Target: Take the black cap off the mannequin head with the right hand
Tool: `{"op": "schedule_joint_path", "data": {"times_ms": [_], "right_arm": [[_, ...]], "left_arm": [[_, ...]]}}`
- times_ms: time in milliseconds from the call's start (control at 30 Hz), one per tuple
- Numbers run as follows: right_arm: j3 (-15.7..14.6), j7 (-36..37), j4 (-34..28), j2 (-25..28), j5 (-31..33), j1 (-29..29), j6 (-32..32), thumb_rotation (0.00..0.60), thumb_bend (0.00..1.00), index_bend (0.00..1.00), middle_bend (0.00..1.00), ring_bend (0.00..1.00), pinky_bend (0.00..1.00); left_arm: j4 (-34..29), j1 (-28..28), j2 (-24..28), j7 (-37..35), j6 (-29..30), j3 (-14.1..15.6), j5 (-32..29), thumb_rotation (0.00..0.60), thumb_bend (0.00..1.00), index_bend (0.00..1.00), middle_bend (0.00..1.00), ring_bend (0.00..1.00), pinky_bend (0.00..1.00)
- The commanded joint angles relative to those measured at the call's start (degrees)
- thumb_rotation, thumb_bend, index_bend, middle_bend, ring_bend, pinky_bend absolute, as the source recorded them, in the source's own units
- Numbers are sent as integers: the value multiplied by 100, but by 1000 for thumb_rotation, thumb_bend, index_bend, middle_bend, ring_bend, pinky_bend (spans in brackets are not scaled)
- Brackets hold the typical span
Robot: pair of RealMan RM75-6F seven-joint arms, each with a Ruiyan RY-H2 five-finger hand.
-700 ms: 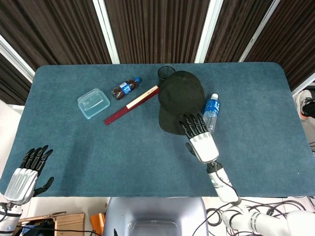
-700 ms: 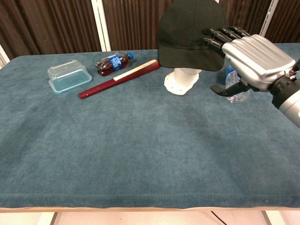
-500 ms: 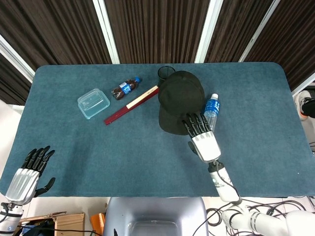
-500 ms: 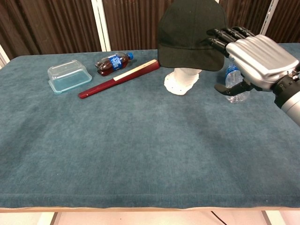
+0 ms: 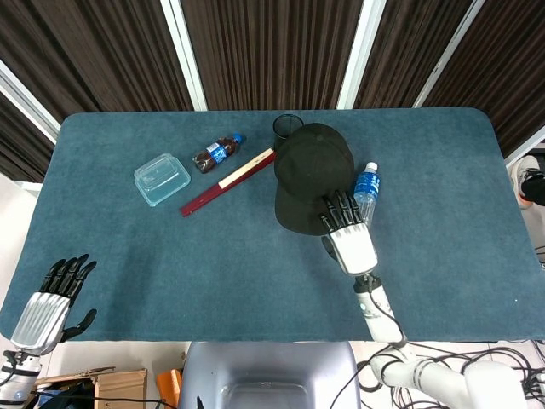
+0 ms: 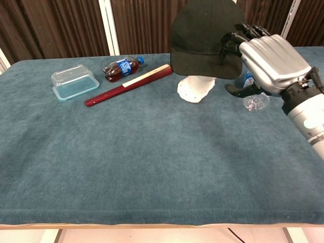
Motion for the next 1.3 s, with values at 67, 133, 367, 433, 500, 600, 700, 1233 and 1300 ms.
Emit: {"op": "schedule_joint_path", "data": {"times_ms": [67, 133, 367, 433, 500, 600, 700, 1233, 1300], "right_arm": [[148, 407, 685, -474, -54, 274, 335, 600, 208, 465, 197, 0, 117], [163, 527, 888, -594, -67, 349, 417, 600, 207, 470, 202, 0, 119], [159, 785, 1581, -962, -45, 557, 602, 600, 207, 500, 228, 4, 138], [149, 839, 1688, -1005, -27, 585, 614, 600, 209, 513, 235, 11, 138], [142, 861, 1793, -1038, 2, 610, 625, 600, 226, 535, 252, 28, 145], [144, 901, 1913, -1066, 52, 649, 624, 600, 285, 570, 279, 52, 162], [170, 984, 2002, -1091, 123, 690, 613, 600, 325, 628, 321, 89, 185], [236, 1406, 2382, -1036, 172, 923, 1263, 600, 368, 919, 616, 504, 776], [237, 1440, 2435, -1032, 161, 958, 1358, 600, 374, 958, 647, 537, 812]], "left_arm": [[-58, -12, 54, -1, -76, 12, -60, 600, 356, 0, 0, 6, 52], [-79, -8, 72, 14, -80, 13, -73, 600, 356, 0, 0, 14, 54], [-116, 59, 111, 98, 4, 7, -109, 600, 355, 0, 0, 17, 53], [-118, 75, 123, 84, 34, 6, -107, 600, 355, 0, 0, 17, 53], [-117, 92, 133, 73, 66, 6, -102, 600, 355, 0, 0, 17, 53], [-119, 106, 145, 61, 88, 8, -95, 600, 357, 0, 0, 18, 54], [-125, 112, 152, 48, 98, 13, -80, 600, 356, 0, 0, 18, 54], [-71, 118, 142, -44, 156, 12, -1, 600, 357, 0, 2, 20, 53], [-66, 115, 139, -56, 156, 15, 10, 600, 357, 0, 2, 21, 54]]}}
